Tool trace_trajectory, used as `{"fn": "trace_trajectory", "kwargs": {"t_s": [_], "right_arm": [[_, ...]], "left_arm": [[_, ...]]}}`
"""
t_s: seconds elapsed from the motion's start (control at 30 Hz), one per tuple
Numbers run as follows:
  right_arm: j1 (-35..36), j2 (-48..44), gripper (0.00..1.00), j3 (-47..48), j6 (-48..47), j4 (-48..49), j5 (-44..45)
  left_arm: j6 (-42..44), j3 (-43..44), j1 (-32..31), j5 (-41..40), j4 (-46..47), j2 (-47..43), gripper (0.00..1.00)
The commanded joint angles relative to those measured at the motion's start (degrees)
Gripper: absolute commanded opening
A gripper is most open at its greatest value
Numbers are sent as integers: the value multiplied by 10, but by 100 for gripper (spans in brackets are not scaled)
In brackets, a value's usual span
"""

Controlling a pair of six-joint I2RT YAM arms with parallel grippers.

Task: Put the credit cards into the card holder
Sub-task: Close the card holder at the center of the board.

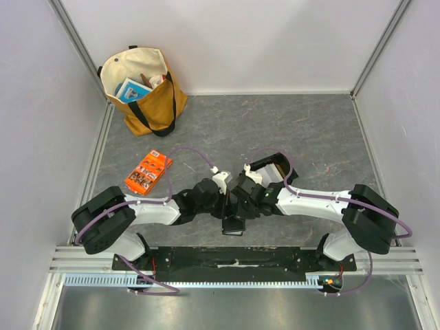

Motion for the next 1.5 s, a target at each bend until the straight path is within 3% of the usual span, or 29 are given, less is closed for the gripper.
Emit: {"fn": "trace_trajectory", "kwargs": {"t_s": [0.0,1.1,1.47], "right_arm": [[5,-1,0,20,-2,16,12],[-26,106,0,29,-27,-34,20],[-33,177,0,28,-48,-51,15]], "left_arm": [[41,-21,0,-13,-45,-1,2],[42,-58,-1,28,-12,28,2],[1,-90,-3,13,6,41,2]]}}
